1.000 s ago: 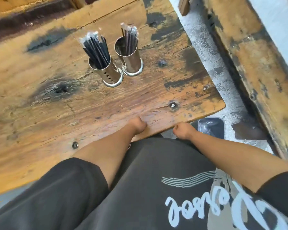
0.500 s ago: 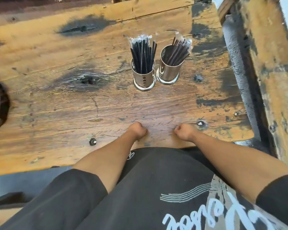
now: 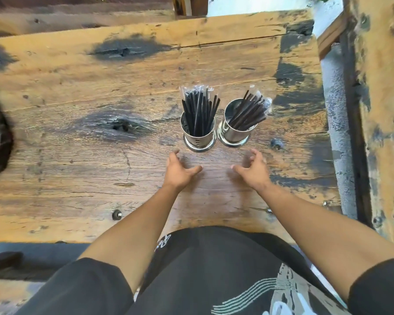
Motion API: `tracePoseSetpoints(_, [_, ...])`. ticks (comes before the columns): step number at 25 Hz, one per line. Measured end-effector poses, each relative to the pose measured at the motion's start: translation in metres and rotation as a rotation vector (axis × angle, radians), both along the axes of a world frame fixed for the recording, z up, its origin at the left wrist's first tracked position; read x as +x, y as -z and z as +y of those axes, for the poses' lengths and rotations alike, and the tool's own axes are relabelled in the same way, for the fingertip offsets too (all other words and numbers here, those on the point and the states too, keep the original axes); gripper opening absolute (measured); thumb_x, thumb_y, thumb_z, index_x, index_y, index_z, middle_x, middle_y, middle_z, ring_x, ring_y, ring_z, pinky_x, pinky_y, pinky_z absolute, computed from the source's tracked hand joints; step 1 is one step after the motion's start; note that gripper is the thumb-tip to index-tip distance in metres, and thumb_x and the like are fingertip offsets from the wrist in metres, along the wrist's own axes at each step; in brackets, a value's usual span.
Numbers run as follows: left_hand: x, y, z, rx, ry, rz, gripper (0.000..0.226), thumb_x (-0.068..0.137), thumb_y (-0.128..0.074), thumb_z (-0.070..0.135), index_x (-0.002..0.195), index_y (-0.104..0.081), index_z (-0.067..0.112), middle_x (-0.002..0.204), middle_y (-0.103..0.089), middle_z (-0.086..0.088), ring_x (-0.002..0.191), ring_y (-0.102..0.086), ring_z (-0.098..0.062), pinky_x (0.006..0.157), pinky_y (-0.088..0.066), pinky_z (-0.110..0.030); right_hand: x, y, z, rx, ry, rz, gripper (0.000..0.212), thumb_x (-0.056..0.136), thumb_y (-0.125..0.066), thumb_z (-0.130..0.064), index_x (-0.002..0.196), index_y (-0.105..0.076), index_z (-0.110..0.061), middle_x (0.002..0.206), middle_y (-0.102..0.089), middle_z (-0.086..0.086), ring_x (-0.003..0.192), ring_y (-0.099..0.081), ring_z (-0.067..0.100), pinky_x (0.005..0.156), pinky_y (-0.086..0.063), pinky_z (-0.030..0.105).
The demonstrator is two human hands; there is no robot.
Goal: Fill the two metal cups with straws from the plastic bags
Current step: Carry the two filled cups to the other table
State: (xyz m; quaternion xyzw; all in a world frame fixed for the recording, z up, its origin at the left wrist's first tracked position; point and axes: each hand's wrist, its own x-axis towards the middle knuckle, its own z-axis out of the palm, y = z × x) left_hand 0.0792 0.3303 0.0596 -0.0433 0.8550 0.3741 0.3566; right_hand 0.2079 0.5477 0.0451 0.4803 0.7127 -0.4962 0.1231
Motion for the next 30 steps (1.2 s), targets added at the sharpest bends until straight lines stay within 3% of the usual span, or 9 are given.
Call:
tracePoseSetpoints(4, [-0.029, 0.006, 0.021, 0.101, -0.043, 0.083, 0.142, 0.048, -0.093, 0.065, 0.160, -0.010, 0.036, 0.162, -0.023, -0.006, 0.149, -0.031, -0.022, 0.124, -0.029, -0.042, -0.033, 0.009, 0.030, -0.013, 0.037, 0.104, 0.120, 0.062, -0.094, -0.041, 0.157, -0.022, -0.024, 0.153, -0.037, 0.008, 0.140, -0.041, 0.024, 0.120, -0.034, 0.045])
tracePoseSetpoints(7, [-0.049, 0.017, 0.031, 0.181, -0.014, 0.159, 0.149, 0.042, -0.095, 0.070, 0.160, -0.008, 0.040, 0.165, -0.021, 0.000, 0.153, -0.026, -0.020, 0.126, -0.027, -0.048, -0.052, 0.016, 0.041, 0.009, -0.020, 0.183, 0.116, 0.049, -0.095, -0.051, 0.146, -0.037, -0.022, 0.143, -0.045, 0.006, 0.134, -0.047, 0.022, 0.119, -0.036, 0.042])
tracePoseSetpoints(10, [-0.063, 0.025, 0.039, 0.292, 0.006, 0.165, 0.144, 0.045, -0.101, 0.058, 0.159, -0.015, 0.037, 0.163, -0.031, 0.000, 0.152, -0.032, -0.019, 0.122, -0.033, -0.051, -0.065, 0.023, 0.048, 0.032, -0.083, 0.253, 0.106, 0.046, -0.094, -0.059, 0.134, -0.050, -0.018, 0.133, -0.054, 0.008, 0.130, -0.051, 0.027, 0.113, -0.042, 0.047])
tracePoseSetpoints(14, [-0.069, 0.025, 0.048, 0.292, 0.065, 0.217, 0.126, 0.047, -0.100, 0.059, 0.150, -0.028, 0.041, 0.145, -0.054, 0.008, 0.137, -0.052, -0.009, 0.114, -0.046, -0.043, -0.070, 0.024, 0.052, 0.042, -0.072, 0.285, 0.101, 0.049, -0.089, -0.070, 0.129, -0.056, -0.017, 0.129, -0.059, 0.007, 0.124, -0.057, 0.023, 0.109, -0.046, 0.044])
tracePoseSetpoints(19, [-0.063, 0.008, 0.048, 0.295, 0.067, 0.264, 0.106, 0.050, -0.098, 0.059, 0.132, -0.032, 0.065, 0.128, -0.061, 0.026, 0.122, -0.058, 0.007, 0.102, -0.048, -0.016, -0.070, 0.018, 0.048, 0.053, -0.038, 0.301, 0.089, 0.057, -0.094, -0.051, 0.128, -0.054, -0.015, 0.125, -0.061, 0.007, 0.121, -0.059, 0.024, 0.106, -0.048, 0.047])
tracePoseSetpoints(21, [-0.057, 0.002, 0.044, 0.321, 0.069, 0.279, 0.100, 0.052, -0.099, 0.054, 0.132, -0.038, 0.059, 0.126, -0.064, 0.027, 0.119, -0.060, 0.007, 0.098, -0.048, -0.011, -0.064, 0.014, 0.043, 0.049, -0.043, 0.301, 0.091, 0.056, -0.093, -0.054, 0.129, -0.052, -0.017, 0.123, -0.062, 0.007, 0.120, -0.060, 0.024, 0.105, -0.049, 0.047])
tracePoseSetpoints(25, [-0.036, -0.010, 0.025, 0.362, 0.008, 0.290, 0.098, 0.055, -0.100, 0.047, 0.137, -0.047, 0.035, 0.125, -0.068, 0.020, 0.119, -0.064, 0.001, 0.104, -0.052, -0.027, -0.041, 0.002, 0.017, 0.069, -0.072, 0.306, 0.088, 0.056, -0.093, -0.053, 0.126, -0.053, -0.018, 0.118, -0.066, 0.006, 0.115, -0.063, 0.024, 0.103, -0.049, 0.047])
tracePoseSetpoints(28, [-0.013, -0.021, 0.004, 0.384, -0.052, 0.298, 0.097, 0.054, -0.101, 0.040, 0.136, -0.050, 0.028, 0.124, -0.070, 0.013, 0.119, -0.066, -0.006, 0.107, -0.052, -0.038, -0.023, -0.008, -0.007, 0.055, -0.088, 0.329, 0.085, 0.055, -0.094, -0.048, 0.123, -0.056, -0.014, 0.116, -0.066, 0.011, 0.113, -0.064, 0.029, 0.102, -0.050, 0.049])
tracePoseSetpoints(30, [0.001, -0.028, -0.013, 0.385, -0.086, 0.294, 0.096, 0.055, -0.101, 0.034, 0.136, -0.050, 0.027, 0.125, -0.071, 0.011, 0.120, -0.066, -0.008, 0.107, -0.052, -0.037, -0.013, -0.014, -0.021, 0.042, -0.086, 0.333, 0.084, 0.054, -0.092, -0.051, 0.122, -0.058, -0.016, 0.116, -0.066, 0.009, 0.112, -0.065, 0.029, 0.101, -0.051, 0.049])
